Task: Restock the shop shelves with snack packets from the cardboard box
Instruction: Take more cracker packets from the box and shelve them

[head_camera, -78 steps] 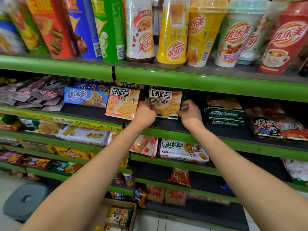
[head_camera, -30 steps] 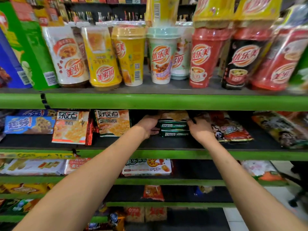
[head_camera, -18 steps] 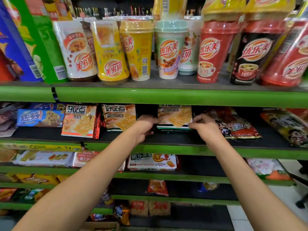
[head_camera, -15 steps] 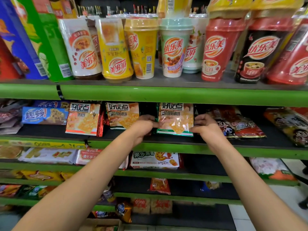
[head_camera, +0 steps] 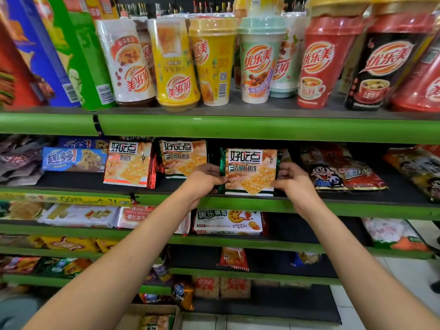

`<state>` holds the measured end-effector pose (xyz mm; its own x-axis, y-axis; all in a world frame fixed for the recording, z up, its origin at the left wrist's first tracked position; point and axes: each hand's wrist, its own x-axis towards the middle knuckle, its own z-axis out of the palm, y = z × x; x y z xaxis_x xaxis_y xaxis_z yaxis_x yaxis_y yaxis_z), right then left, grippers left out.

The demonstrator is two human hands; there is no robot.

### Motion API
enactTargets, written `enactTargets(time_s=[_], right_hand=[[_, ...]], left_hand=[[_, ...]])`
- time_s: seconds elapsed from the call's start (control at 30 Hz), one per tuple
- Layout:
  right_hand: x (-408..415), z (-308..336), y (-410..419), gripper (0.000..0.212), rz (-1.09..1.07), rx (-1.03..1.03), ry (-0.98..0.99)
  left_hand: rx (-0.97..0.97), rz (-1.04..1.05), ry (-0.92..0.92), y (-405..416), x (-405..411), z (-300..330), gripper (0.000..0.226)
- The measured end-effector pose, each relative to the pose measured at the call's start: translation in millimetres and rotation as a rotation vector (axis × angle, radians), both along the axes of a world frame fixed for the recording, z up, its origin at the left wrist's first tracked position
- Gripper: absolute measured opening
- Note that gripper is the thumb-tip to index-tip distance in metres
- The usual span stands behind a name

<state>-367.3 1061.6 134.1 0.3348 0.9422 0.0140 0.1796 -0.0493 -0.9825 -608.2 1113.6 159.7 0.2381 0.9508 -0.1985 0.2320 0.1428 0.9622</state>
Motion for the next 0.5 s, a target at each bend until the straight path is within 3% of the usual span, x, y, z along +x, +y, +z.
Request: enactTargets(time_s=[0.3,0.5], right_hand=[[-0.2,0.0,-0.9,0.046,-0.007,-0.013,-0.024],[-17.3,9.0,-1.4,0.037,0.023,0.031,-0.151]], left_hand=[[0.012,0.009,-0.009,2.0,0.5,-3.6,0.029],[0.077,0.043,-0.004,1.9,-5.0,-4.1,0.021]])
